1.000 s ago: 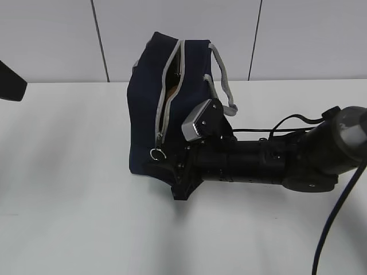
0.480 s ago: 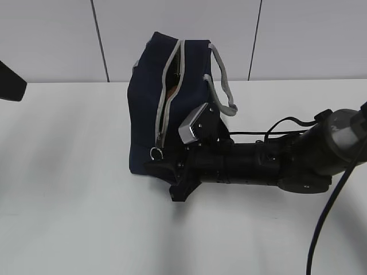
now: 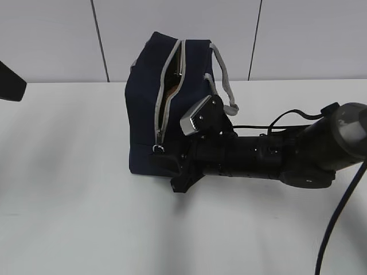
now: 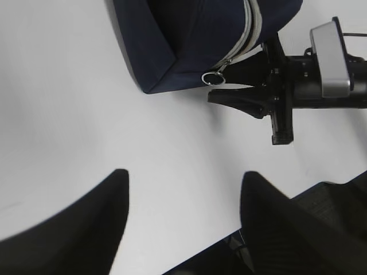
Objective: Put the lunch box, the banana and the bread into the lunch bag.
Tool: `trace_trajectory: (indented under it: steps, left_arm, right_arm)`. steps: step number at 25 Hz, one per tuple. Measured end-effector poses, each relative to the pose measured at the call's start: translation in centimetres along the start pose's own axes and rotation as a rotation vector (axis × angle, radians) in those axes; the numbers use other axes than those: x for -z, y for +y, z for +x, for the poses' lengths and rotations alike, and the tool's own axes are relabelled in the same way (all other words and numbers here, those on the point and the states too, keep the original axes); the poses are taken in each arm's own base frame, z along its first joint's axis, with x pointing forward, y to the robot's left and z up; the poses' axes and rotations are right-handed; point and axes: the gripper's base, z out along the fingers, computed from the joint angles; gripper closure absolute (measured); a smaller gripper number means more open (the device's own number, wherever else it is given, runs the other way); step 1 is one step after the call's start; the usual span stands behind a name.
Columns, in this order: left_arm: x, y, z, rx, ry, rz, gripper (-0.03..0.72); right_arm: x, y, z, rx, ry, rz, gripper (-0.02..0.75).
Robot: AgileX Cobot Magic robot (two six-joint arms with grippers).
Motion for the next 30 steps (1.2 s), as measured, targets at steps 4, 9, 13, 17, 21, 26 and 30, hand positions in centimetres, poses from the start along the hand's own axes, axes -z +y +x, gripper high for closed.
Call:
trace_trajectory:
  steps: [4, 9, 13, 17, 21, 26, 30]
  left_arm:
    - [0.0, 0.0, 0.01, 0.0, 0.001, 0.0, 0.257]
    - [0.0, 0.0, 0.01, 0.0, 0.001, 0.0, 0.257]
    - [0.0, 0.0, 0.01, 0.0, 0.001, 0.0, 0.257]
    - [0.0, 0.0, 0.01, 0.0, 0.001, 0.0, 0.257]
    - [0.0, 0.0, 0.01, 0.0, 0.001, 0.0, 0.257]
    - [0.0, 0.0, 0.01, 0.0, 0.001, 0.0, 0.257]
    - [0.0, 0.0, 0.01, 0.0, 0.001, 0.0, 0.257]
  right_arm:
    - [0.17, -0.11, -0.32, 0.003, 0.004, 0.014, 0.556]
    - [0.18, -0.23, -0.04, 0.004, 0.036, 0.028, 0.563]
    - [0.18, -0.25, 0.01, 0.004, 0.042, 0.03, 0.563]
    - [0.56, -0.48, -0.49, 0.017, 0.063, 0.057, 0.564]
    - [0.77, -0.57, -0.8, 0.024, 0.071, 0.069, 0.564]
    - [0.78, -0.64, -0.64, 0.024, 0.088, 0.078, 0.57]
    - [0.79, -0.64, -0.62, 0.025, 0.091, 0.078, 0.684]
